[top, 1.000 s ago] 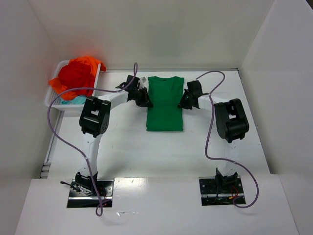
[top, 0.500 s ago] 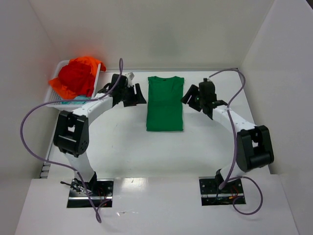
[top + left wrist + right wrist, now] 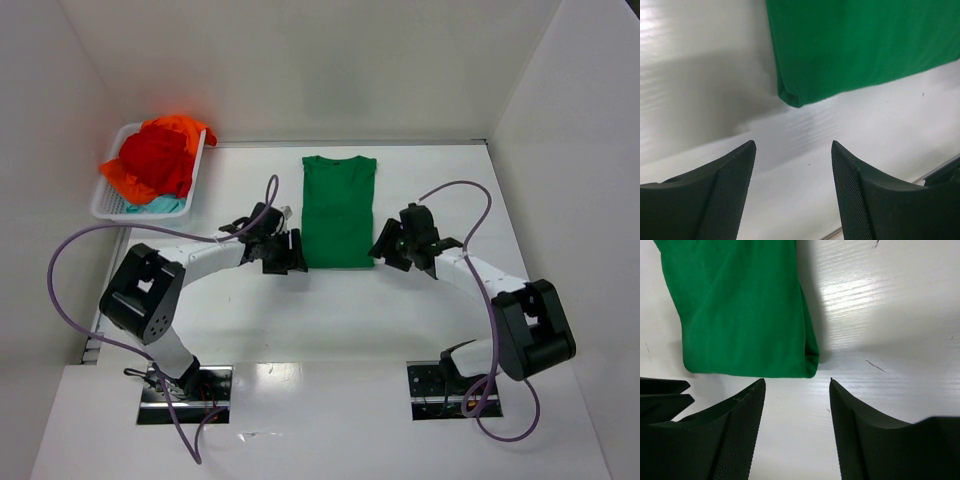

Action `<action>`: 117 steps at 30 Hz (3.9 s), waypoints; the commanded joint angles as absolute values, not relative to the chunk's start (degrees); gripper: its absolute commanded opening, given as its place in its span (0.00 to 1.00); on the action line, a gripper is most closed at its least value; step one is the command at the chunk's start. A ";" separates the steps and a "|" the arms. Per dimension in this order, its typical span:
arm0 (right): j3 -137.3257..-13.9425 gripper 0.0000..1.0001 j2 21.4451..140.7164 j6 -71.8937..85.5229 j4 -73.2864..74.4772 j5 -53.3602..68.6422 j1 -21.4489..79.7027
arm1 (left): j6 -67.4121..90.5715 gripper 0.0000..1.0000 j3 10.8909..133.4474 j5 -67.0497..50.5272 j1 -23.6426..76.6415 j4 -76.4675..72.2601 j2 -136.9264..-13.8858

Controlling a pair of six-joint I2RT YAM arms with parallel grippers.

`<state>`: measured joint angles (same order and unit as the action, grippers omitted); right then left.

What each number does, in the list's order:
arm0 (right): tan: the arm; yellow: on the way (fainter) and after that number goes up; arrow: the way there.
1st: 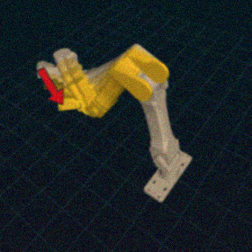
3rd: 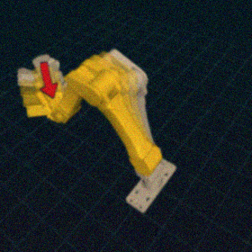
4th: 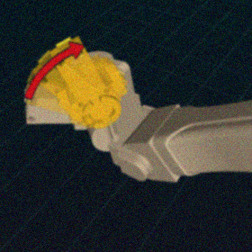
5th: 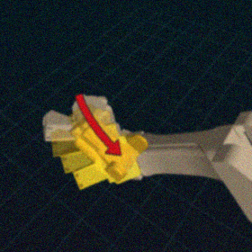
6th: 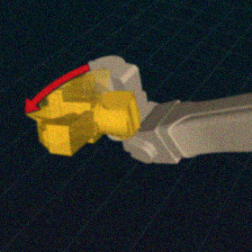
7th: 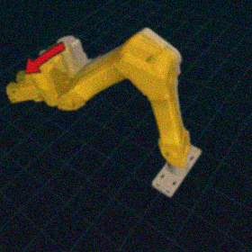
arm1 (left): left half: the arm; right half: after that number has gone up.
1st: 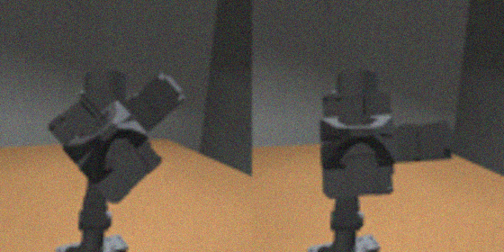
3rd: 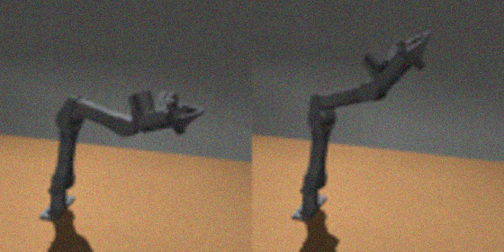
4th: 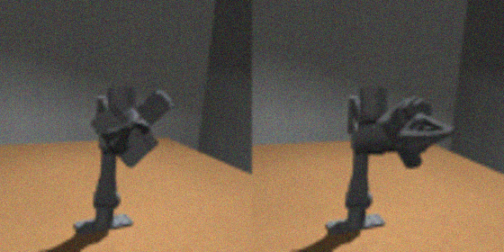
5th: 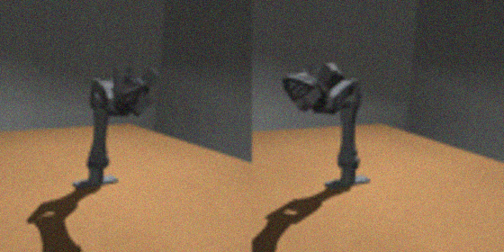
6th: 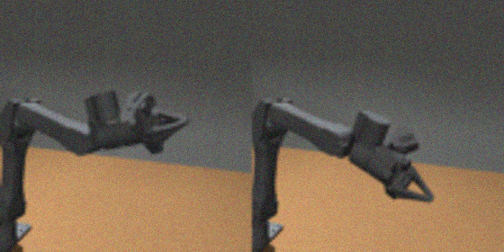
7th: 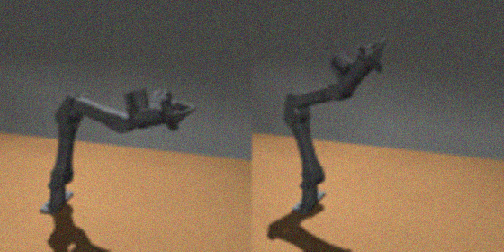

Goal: Fold and stack the t-shirts
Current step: Fold the folded rectangular tshirt in 1/3 of the way, then grab one side of the 2/3 rectangular tshirt with both arms, then fold the long partially folded tshirt into a neat square

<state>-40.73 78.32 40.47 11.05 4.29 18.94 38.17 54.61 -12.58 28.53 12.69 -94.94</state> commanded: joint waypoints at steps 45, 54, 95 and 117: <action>-41.66 0.00 79.55 42.97 12.56 5.71 27.40 | 39.90 0.00 54.76 -12.04 31.80 12.29 -94.75; -36.22 0.00 60.40 54.84 21.16 3.16 38.49 | 51.23 0.00 49.23 -6.52 46.75 20.20 -79.82; -59.67 0.00 77.15 41.49 18.37 1.67 28.92 | 54.59 0.00 55.45 -2.54 24.88 28.92 -68.72; -73.73 0.00 99.93 34.19 11.78 1.76 24.35 | 48.25 0.00 60.56 -6.24 18.19 20.92 -89.30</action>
<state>-69.45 98.63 37.06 15.70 4.32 25.80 49.98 58.81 -7.22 19.29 21.10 -88.44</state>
